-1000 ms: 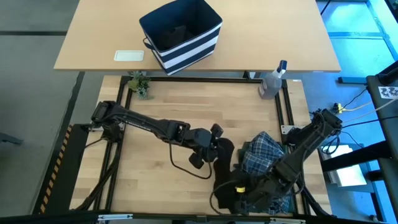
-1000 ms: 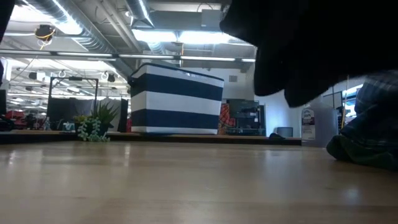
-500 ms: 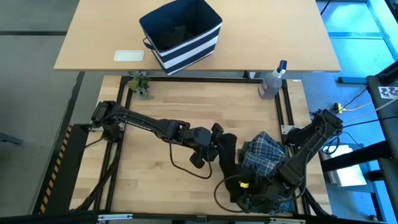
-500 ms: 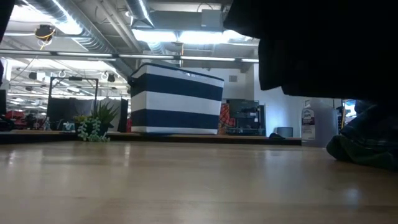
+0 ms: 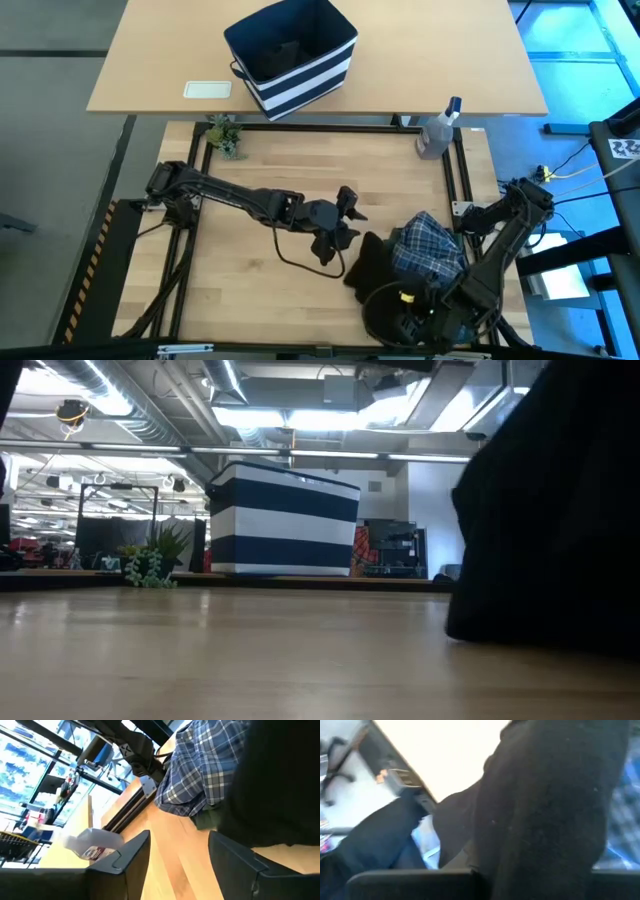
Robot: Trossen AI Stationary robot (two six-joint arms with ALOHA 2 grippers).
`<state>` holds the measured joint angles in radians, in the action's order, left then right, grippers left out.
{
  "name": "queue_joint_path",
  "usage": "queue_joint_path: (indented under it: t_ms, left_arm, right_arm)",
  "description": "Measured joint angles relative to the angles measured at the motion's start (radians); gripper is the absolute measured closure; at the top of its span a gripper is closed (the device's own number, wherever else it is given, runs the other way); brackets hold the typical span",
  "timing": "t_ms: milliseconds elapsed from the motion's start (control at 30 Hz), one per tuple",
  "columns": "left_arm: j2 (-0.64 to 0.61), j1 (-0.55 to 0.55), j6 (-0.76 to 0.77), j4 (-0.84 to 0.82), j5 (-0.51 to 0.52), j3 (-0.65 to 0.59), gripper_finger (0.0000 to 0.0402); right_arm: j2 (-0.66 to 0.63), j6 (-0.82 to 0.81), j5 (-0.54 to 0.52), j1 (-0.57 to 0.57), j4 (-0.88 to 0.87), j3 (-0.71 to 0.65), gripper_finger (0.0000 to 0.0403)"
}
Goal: Fold Laundry from Bin
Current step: Stack the folded black shirt on top of the folded blue checkered pants
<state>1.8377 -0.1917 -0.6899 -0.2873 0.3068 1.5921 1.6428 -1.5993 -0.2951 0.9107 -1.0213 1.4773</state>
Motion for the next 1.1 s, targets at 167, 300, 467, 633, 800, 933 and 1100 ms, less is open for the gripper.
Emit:
queue_joint_path:
  t_ms: [167, 300, 467, 633, 800, 933, 1100]
  left_arm:
    - [-0.012, -0.009, 0.008, -0.013, 0.019, 0.000, 0.0195]
    - [-0.013, -0.028, 0.007, -0.026, 0.070, 0.000, 0.0194]
    - [-0.013, -0.037, 0.032, -0.088, 0.113, 0.000, 0.0194]
    - [-0.052, -0.049, 0.086, -0.197, 0.191, 0.000, 0.0196]
    - [-0.147, -0.061, 0.169, -0.305, 0.219, 0.000, 0.0201]
    - [-0.228, -0.062, 0.228, -0.379, 0.227, -0.001, 0.0202]
    - [-0.325, -0.053, 0.266, -0.388, 0.230, -0.076, 0.0202]
  right_arm:
    - [0.000, -0.150, 0.008, 0.029, -0.155, 0.000, 0.0362]
    - [0.000, -0.178, 0.009, 0.028, -0.234, 0.012, 0.0362]
    - [0.000, -0.084, -0.087, 0.019, -0.267, 0.088, 0.0362]
    - [0.000, 0.014, -0.165, 0.011, -0.338, 0.218, 0.0362]
    - [0.000, 0.087, -0.237, 0.013, -0.407, 0.354, 0.0362]
    - [-0.002, 0.173, -0.214, 0.013, -0.413, 0.440, 0.0362]
    - [-0.002, 0.332, -0.025, 0.012, -0.324, 0.484, 0.0362]
